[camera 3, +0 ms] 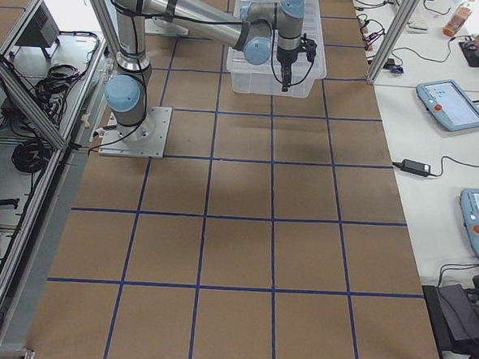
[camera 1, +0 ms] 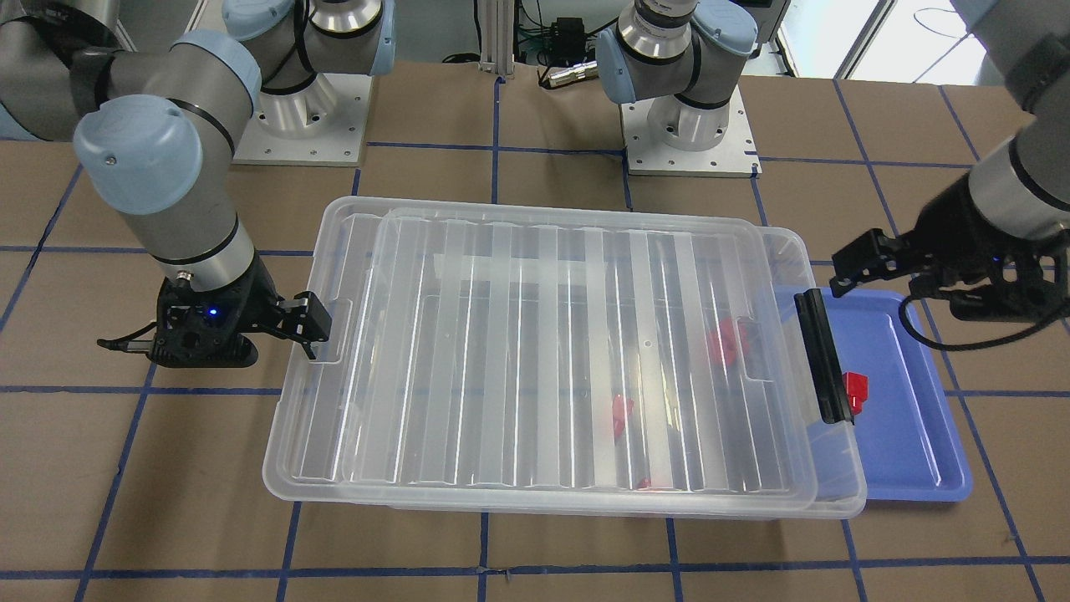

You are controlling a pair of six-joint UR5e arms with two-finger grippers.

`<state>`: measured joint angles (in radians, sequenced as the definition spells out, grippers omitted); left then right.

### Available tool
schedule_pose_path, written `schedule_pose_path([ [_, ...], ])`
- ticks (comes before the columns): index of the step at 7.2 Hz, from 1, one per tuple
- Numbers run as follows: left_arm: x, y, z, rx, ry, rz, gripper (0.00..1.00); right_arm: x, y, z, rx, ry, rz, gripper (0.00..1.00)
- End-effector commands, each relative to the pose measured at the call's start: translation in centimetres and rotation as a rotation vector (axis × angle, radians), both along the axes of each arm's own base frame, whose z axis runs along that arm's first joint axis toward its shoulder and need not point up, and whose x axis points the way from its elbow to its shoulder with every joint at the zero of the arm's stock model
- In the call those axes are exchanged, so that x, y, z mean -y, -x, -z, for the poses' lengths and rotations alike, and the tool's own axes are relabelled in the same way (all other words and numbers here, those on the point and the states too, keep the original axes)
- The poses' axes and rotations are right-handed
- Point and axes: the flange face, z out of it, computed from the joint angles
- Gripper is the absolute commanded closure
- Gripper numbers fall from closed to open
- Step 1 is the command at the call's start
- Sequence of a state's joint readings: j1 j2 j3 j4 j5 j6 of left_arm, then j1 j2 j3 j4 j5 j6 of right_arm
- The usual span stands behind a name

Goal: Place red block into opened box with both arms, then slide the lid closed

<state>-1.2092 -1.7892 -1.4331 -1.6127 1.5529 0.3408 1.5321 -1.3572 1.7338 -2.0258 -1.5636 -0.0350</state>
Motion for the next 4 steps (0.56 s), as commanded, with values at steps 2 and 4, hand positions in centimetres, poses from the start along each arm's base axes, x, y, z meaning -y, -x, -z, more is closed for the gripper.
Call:
schedule_pose_path([
  [2,2.1,-11.1,9.7,-0.146,0.067,0.023,0.0,1.0,6.4,-0.5,-0.006,0.002,0.095,0.0],
  [4,3.1,-13.3,15.9,-0.096,0.173,0.248,0.0,1.2,9.3,-0.7,-0.017,0.002,0.094,0.0],
])
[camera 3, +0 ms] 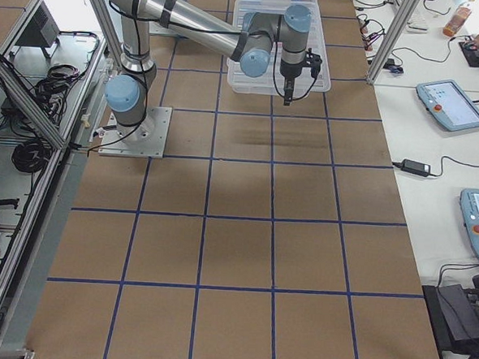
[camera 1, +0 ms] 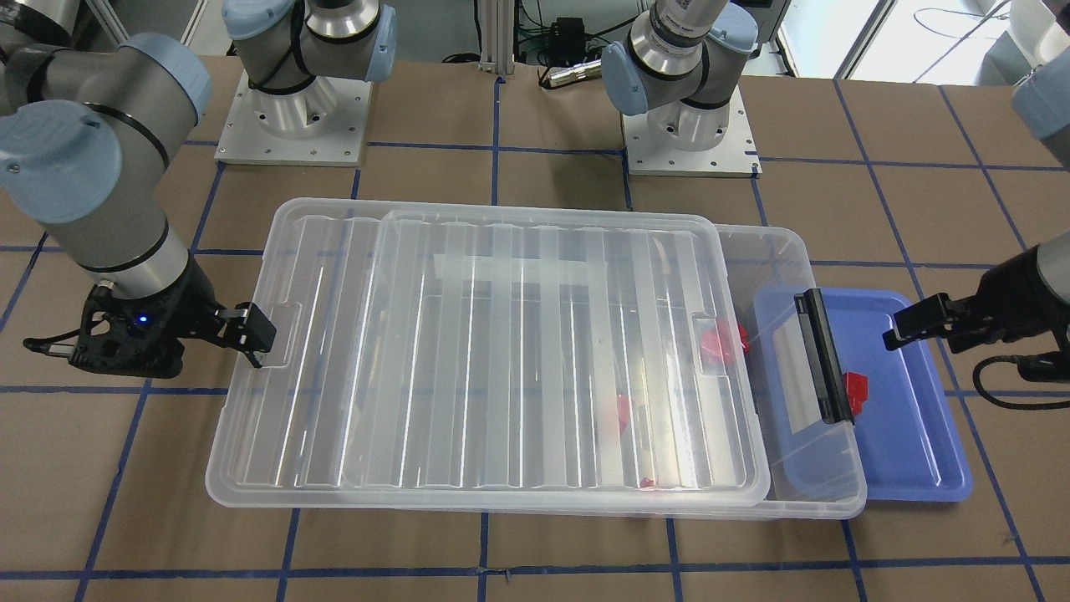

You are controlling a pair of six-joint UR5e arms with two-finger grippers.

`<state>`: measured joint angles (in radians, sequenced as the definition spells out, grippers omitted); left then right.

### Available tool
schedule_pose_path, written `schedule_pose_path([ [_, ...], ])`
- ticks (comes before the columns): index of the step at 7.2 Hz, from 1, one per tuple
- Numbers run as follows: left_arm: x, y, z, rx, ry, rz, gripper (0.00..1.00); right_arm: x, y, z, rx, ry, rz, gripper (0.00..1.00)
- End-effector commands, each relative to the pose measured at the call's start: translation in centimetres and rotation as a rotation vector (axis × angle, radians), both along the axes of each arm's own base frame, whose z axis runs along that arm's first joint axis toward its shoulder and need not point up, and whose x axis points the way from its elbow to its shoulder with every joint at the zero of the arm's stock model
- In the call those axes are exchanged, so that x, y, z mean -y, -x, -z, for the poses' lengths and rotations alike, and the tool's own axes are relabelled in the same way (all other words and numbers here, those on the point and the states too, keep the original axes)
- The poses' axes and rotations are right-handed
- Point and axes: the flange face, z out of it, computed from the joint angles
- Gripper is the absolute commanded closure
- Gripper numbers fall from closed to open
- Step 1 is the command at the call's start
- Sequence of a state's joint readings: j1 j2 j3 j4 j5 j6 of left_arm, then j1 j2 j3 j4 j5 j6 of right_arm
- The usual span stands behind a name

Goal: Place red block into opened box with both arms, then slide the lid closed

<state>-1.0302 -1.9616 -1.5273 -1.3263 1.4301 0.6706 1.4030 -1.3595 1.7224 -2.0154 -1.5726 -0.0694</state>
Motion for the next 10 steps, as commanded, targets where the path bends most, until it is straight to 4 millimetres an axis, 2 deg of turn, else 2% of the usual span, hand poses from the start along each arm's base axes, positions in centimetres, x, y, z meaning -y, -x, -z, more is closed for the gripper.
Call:
schedule_pose_path([
  [1,0.1,-2.4,7.1,0.048,0.1,0.12,0.0,0.0,2.0,-0.4,-0.007,0.006,-0.004,0.0],
  [3,-0.7,-1.8,10.4,0.043,0.087,0.155,0.0,-0.2,2.6,-0.8,-0.04,0.005,0.004,0.0],
  [4,-1.2,-1.8,10.9,0.065,0.065,0.188,0.0,-0.3,3.1,-1.1,-0.065,0.005,0.01,0.0],
  [6,-3.6,0.9,13.2,0.028,0.01,0.204,0.0,-0.9,5.7,-0.8,-0.074,-0.048,0.02,0.0],
  [7,-3.9,1.0,13.7,0.039,0.023,0.206,0.0,-1.0,6.3,-1.0,-0.074,-0.052,0.013,0.0],
  [8,-4.3,1.1,15.1,0.026,0.004,0.206,0.0,-1.2,5.9,-1.4,-0.073,-0.053,0.007,0.0],
  [9,-3.8,0.5,14.3,0.075,0.004,0.209,0.14,-1.2,5.6,-2.6,-0.077,-0.032,0.004,0.0],
  [10,-4.3,1.2,14.7,0.158,-0.065,0.223,0.8,-0.8,4.7,-3.9,-0.071,-0.012,-0.013,0.0],
])
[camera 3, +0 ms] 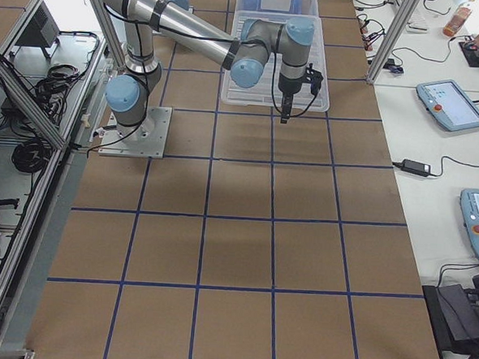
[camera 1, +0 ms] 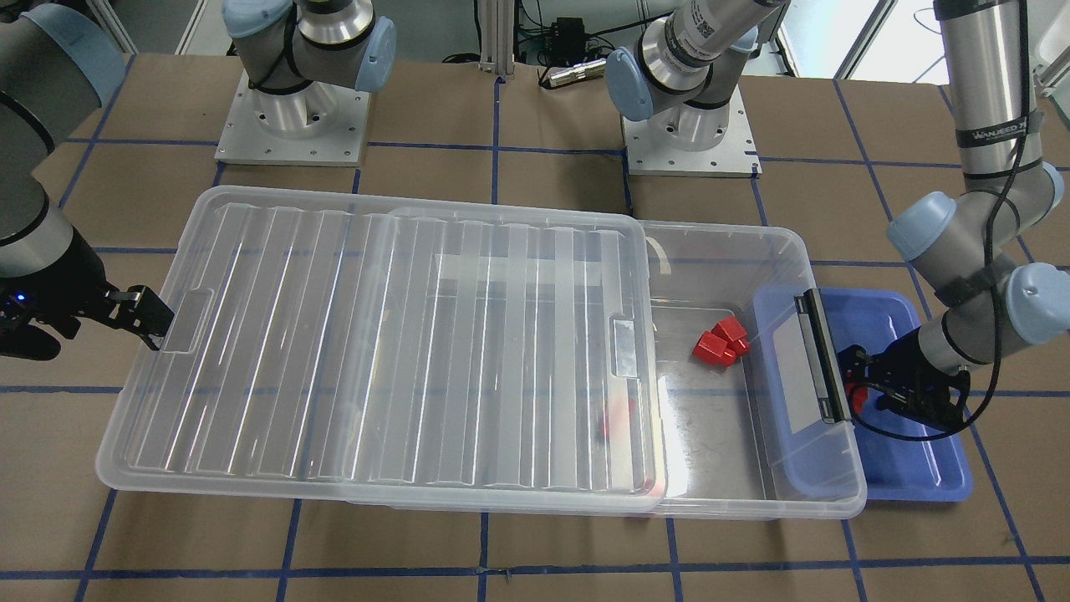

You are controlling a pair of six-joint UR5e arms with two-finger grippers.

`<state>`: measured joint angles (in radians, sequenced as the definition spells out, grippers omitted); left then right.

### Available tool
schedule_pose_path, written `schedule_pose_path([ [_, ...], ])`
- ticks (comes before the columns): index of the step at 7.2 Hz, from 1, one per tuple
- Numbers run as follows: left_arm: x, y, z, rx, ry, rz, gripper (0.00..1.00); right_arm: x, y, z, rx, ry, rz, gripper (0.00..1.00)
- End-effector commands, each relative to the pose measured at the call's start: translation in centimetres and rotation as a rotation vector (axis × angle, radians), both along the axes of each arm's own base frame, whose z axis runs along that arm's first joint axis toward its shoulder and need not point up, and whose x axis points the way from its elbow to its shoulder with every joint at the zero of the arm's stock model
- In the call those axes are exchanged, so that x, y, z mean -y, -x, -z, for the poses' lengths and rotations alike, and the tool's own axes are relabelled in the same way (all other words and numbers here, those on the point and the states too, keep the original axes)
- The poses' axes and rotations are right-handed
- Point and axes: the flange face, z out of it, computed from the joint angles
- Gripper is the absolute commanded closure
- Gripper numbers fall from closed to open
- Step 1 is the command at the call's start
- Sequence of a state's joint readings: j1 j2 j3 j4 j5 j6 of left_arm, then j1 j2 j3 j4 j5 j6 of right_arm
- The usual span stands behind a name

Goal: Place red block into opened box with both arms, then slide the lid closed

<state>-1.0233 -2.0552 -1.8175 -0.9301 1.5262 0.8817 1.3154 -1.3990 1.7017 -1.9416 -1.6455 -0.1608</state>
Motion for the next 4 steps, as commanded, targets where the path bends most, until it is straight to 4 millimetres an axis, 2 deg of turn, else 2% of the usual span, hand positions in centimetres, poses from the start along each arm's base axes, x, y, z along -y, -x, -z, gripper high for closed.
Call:
schedule_pose_path([
  [1,0.4,1.3,-0.8,0.094,-0.027,0.023,0.92,0.7,-5.1,-4.4,-0.002,0.042,-0.082,0.0],
  [2,0.7,1.8,-1.9,0.103,-0.012,0.031,0.99,0.3,-10.6,-8.0,-0.003,0.007,-0.169,0.0],
  [3,1.3,1.4,-4.3,0.127,0.025,0.035,1.0,-0.6,-13.3,-10.9,0.018,-0.053,-0.185,0.0],
  [4,2.4,0.8,-7.4,0.147,0.058,0.038,1.0,-2.0,-14.0,-12.7,0.044,-0.082,-0.178,0.0],
])
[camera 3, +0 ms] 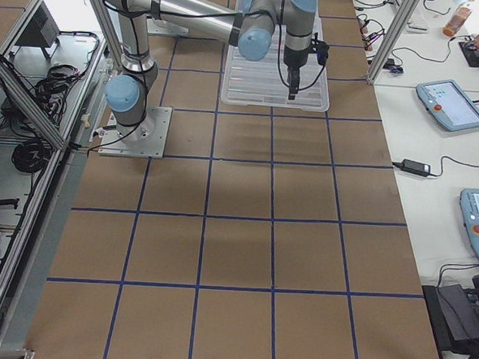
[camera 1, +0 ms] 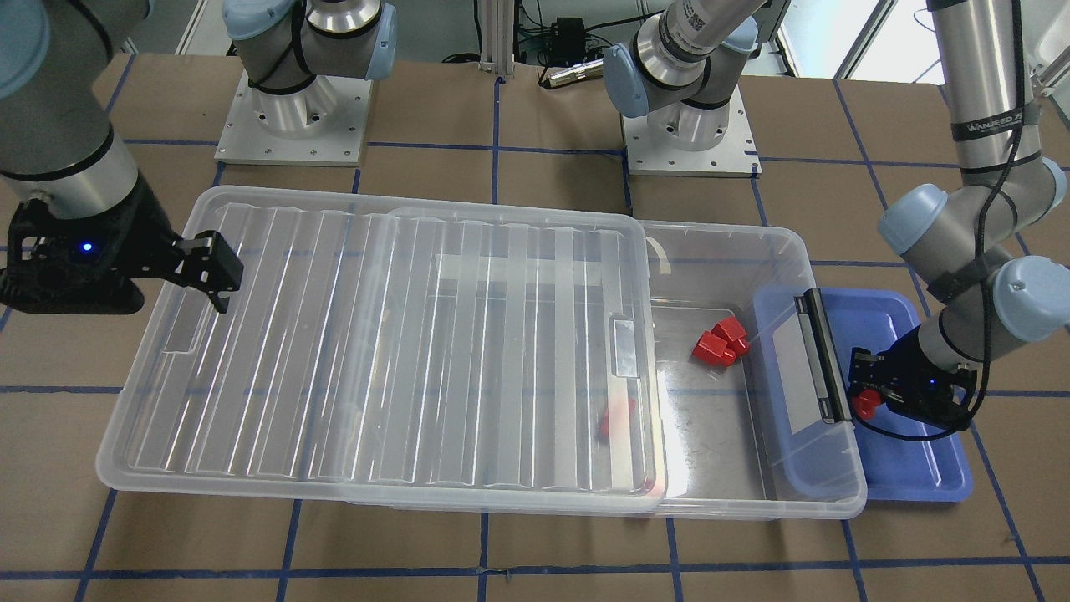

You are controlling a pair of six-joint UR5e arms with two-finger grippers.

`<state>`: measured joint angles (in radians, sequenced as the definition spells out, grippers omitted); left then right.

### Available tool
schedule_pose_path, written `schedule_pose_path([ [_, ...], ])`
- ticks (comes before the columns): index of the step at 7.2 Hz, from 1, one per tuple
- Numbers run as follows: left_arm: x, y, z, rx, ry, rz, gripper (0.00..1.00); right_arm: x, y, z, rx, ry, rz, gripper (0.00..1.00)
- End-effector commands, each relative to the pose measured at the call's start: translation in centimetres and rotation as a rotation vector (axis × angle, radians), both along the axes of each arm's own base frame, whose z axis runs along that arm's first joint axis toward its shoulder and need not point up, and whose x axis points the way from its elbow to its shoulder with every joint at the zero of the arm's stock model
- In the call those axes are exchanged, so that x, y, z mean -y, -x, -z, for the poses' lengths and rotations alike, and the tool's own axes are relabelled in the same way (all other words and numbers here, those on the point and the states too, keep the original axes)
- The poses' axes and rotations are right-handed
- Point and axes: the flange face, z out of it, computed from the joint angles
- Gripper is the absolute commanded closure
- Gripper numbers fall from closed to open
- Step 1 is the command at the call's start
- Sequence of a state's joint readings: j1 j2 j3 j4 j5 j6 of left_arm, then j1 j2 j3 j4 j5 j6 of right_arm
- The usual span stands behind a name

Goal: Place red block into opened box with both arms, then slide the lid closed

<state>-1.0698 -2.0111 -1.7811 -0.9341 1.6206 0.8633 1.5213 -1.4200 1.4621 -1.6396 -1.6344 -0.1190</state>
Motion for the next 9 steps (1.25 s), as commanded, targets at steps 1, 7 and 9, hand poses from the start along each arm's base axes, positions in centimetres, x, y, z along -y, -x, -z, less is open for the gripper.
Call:
schedule_pose_path([
  [1,2.1,-1.2,-6.8,0.029,0.042,0.007,1.0,-2.5,-2.7,-3.0,0.06,-0.052,0.017,0.0],
  [7,1.6,16.3,-21.9,-0.077,-0.037,-0.228,1.0,-3.1,-2.9,-3.2,0.059,-0.05,0.027,0.0],
  [9,0.6,22.3,-17.9,-0.067,-0.024,-0.229,1.0,-3.1,-2.8,-3.2,0.053,-0.049,0.026,0.0],
])
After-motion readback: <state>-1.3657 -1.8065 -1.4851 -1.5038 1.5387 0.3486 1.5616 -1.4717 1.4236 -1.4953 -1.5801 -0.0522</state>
